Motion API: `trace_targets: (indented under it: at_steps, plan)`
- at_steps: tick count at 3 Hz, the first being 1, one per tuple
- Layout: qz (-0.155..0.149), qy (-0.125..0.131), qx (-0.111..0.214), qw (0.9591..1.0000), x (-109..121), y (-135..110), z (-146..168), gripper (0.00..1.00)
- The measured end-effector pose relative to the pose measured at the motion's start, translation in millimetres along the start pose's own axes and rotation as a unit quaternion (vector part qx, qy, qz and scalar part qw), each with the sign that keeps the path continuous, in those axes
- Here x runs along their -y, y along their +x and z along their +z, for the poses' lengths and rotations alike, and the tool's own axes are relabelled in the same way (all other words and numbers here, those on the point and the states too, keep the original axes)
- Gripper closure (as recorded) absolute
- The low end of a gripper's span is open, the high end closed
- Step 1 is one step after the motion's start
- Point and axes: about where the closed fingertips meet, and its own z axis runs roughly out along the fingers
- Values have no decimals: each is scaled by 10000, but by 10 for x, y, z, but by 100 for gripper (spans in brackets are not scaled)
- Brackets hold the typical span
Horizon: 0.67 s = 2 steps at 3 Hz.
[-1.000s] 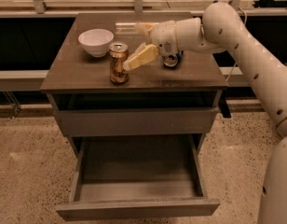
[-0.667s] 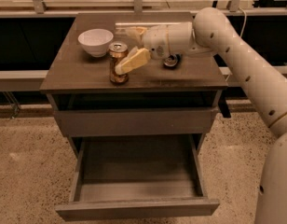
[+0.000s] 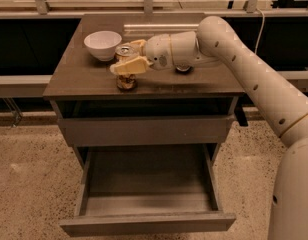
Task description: Place orange can into middle drawer
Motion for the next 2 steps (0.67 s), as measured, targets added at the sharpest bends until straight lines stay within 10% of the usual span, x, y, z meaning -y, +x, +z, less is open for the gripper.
trace_targets:
  at_steps: [2]
  plan:
    - [33, -405, 990, 9943, -406, -485, -680, 100]
